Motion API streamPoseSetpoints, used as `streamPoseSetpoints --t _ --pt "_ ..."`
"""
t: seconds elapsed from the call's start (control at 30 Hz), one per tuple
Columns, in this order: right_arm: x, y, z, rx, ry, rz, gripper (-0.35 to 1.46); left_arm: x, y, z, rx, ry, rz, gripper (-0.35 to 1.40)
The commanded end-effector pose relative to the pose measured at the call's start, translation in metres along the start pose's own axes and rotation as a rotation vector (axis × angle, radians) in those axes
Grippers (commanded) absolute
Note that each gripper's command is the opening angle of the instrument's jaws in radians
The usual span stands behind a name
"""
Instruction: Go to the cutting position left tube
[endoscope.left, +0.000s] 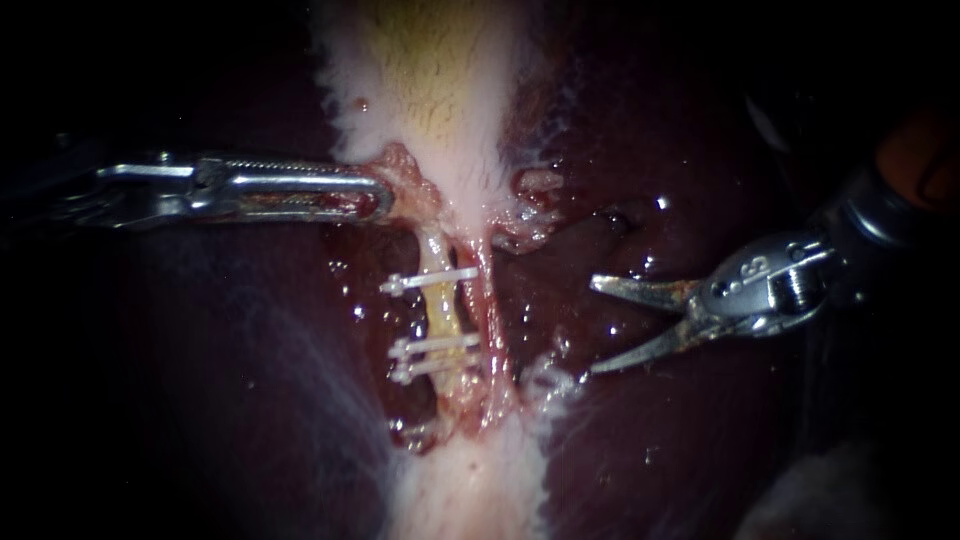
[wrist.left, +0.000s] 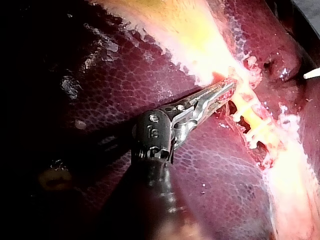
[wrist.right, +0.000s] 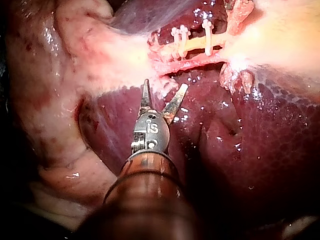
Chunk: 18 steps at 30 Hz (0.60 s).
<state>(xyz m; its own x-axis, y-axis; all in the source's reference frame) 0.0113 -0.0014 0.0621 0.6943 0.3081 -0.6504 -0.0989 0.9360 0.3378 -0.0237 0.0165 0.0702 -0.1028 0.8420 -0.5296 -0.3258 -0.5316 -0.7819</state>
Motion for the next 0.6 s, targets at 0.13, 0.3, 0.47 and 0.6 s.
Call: streamPoseSetpoints --t 0.13,0.3,0.47,0.6 --pt "0.0 0.0 0.0 0.003 0.0 0.0 1.43 0.0007 0.0006 -0.0016 -0.009 -0.003 -0.009 -0.35" --pt "0.0001 0.0 0.0002 0.008 0.001 0.001 1.43 0.0023 0.0023 -0.0044 -0.021 -0.009 -0.02 -0.35" --pt "0.0005 0.0 0.0005 0.024 0.002 0.003 1.43 0.0033 0.0042 -0.0057 -0.029 0.007 -0.026 -0.35" --pt "0.0014 -0.0003 0.0016 0.066 0.007 0.007 1.45 0.0034 0.0049 -0.0057 -0.029 0.007 -0.026 -0.35"
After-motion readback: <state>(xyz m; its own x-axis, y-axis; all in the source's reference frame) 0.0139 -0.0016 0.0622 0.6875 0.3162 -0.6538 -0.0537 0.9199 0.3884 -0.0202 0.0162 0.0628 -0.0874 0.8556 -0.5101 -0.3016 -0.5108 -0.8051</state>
